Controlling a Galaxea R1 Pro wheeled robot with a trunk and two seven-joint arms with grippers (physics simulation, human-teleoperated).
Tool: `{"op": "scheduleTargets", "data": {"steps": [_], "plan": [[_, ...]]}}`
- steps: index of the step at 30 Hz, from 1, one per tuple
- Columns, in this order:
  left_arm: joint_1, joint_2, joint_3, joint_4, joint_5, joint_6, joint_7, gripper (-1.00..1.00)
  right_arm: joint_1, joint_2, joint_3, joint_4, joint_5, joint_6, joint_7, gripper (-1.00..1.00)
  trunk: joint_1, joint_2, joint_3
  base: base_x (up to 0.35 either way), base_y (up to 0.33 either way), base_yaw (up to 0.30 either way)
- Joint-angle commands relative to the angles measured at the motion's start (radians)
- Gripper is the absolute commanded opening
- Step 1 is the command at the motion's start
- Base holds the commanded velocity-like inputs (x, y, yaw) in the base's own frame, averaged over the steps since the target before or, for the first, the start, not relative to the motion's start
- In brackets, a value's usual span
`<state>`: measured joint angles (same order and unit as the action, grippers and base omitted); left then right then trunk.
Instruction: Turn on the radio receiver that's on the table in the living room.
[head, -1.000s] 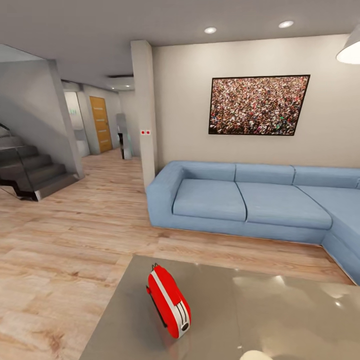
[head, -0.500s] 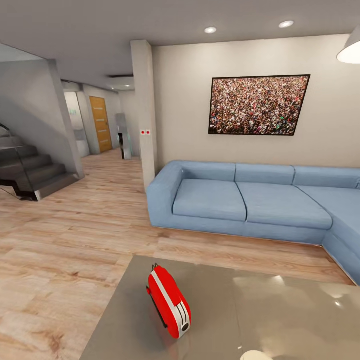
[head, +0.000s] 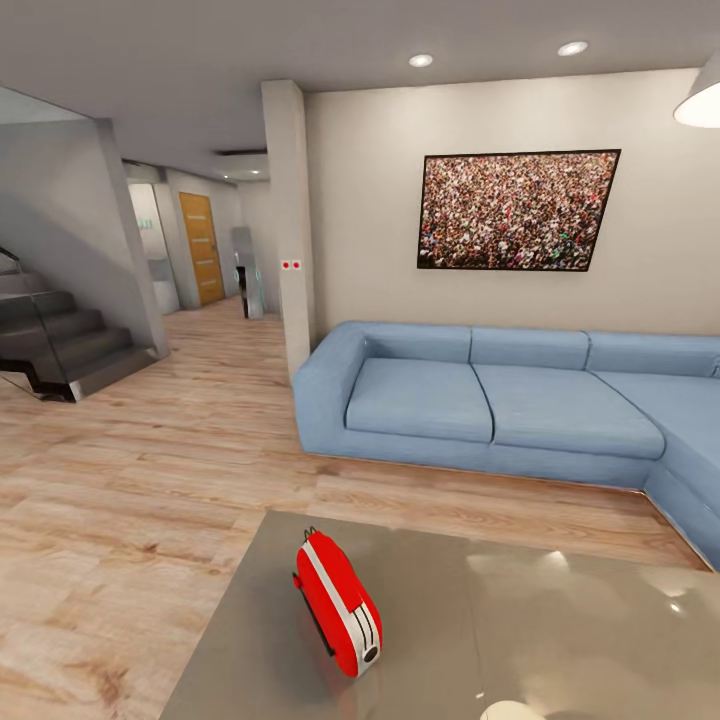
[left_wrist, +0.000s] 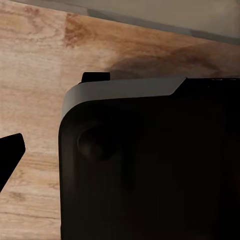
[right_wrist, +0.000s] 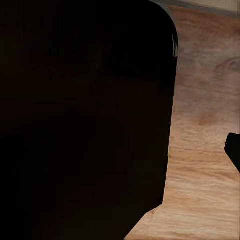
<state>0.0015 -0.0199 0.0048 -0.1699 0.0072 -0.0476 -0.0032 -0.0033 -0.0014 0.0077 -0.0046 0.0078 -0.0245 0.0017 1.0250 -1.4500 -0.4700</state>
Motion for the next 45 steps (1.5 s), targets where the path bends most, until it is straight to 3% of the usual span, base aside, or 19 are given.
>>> {"op": "scheduleTargets", "data": {"steps": [1,16,45], "plan": [[0.000,0.000,0.000,0.000,0.000,0.000,0.000,1.00,0.000,0.000,0.000,0.000,0.000,0.000,0.000,1.00,0.000,0.000,0.000,0.000,0.000,0.000],[0.000,-0.006,0.000,-0.004,-0.001,0.000,0.000,1.00,0.000,-0.005,-0.001,0.000,-0.002,-0.002,0.000,1.00,0.000,0.000,0.000,0.000,0.000,0.000],[0.000,-0.005,-0.002,-0.002,0.002,0.001,0.000,1.00,0.000,-0.003,-0.002,0.000,0.000,-0.001,-0.003,1.00,-0.111,0.203,0.081,0.000,0.000,-0.017]]}}
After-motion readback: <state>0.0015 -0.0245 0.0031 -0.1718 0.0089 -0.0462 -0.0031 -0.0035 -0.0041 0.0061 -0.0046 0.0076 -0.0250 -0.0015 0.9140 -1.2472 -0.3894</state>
